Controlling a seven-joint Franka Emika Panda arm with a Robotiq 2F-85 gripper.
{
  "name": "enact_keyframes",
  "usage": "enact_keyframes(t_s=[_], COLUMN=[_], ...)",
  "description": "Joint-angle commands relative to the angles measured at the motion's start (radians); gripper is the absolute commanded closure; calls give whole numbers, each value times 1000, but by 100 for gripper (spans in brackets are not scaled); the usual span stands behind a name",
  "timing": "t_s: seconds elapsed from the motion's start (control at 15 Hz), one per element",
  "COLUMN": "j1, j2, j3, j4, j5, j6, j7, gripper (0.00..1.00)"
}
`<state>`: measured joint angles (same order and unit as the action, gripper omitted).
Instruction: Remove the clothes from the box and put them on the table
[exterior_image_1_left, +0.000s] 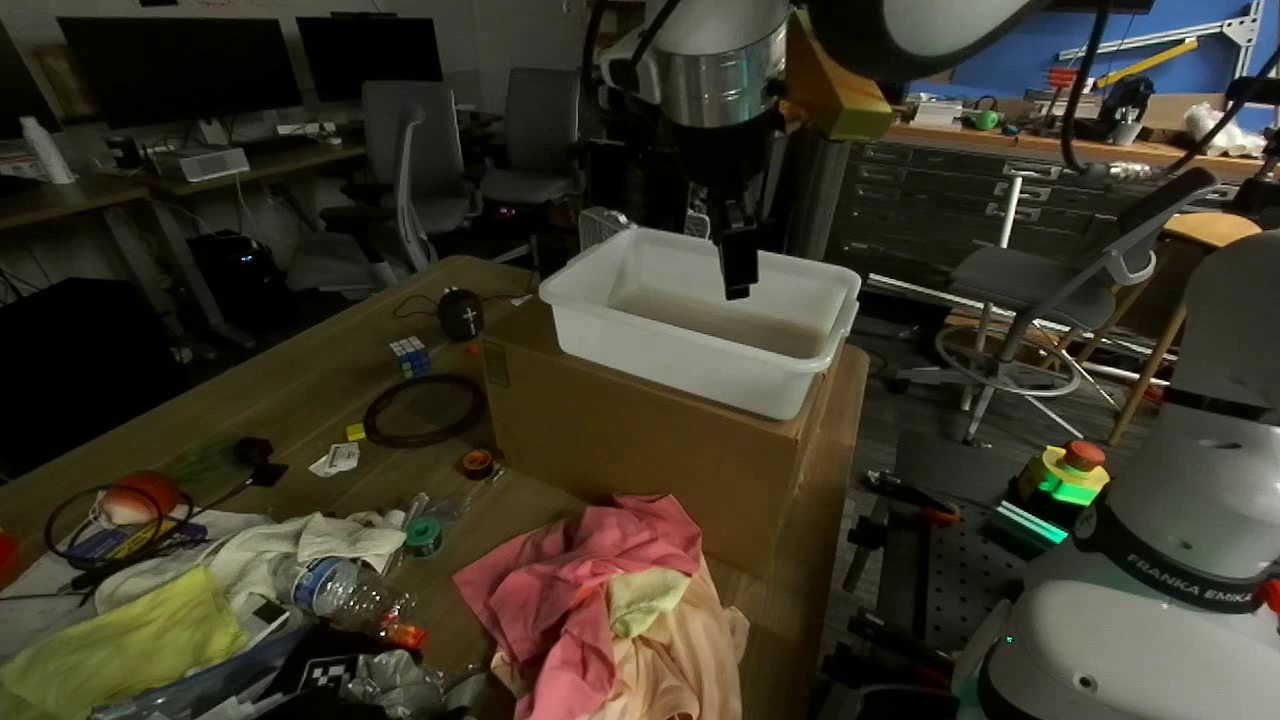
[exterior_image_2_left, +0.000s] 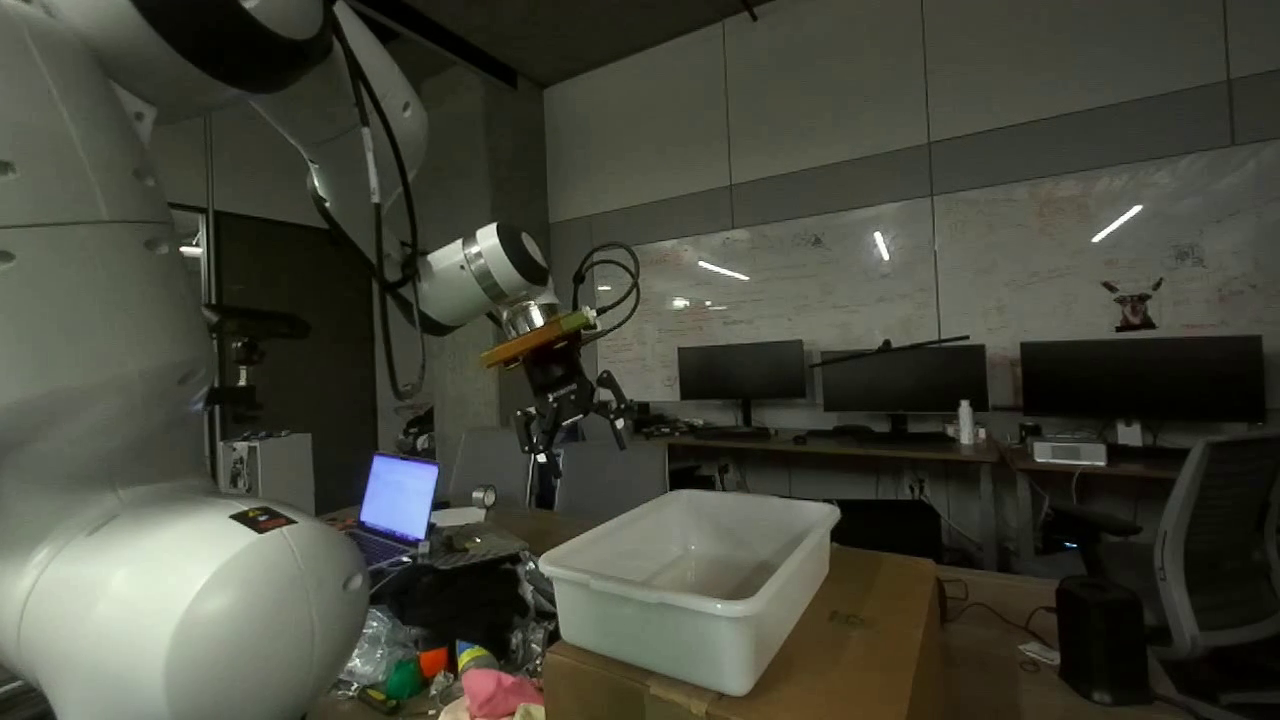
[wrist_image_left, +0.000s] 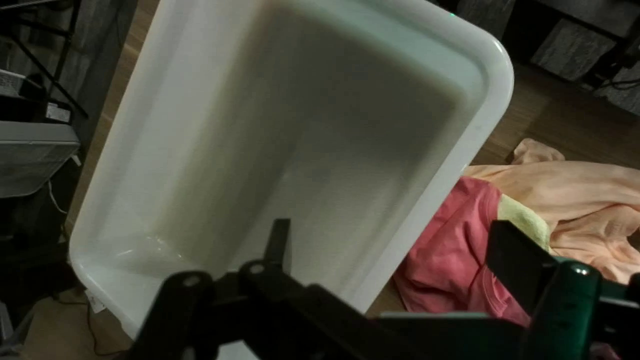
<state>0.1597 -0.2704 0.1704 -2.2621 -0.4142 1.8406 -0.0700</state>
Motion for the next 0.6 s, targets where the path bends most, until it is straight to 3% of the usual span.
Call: enact_keyframes(t_s=[0.0,0.53], j1=[-7,-61], j2=[-164,-363], j3=[-53,-171], j4=[-136,-397], j5=[62,176], j6=[95,483], j7=[-22,14], gripper=[0,0])
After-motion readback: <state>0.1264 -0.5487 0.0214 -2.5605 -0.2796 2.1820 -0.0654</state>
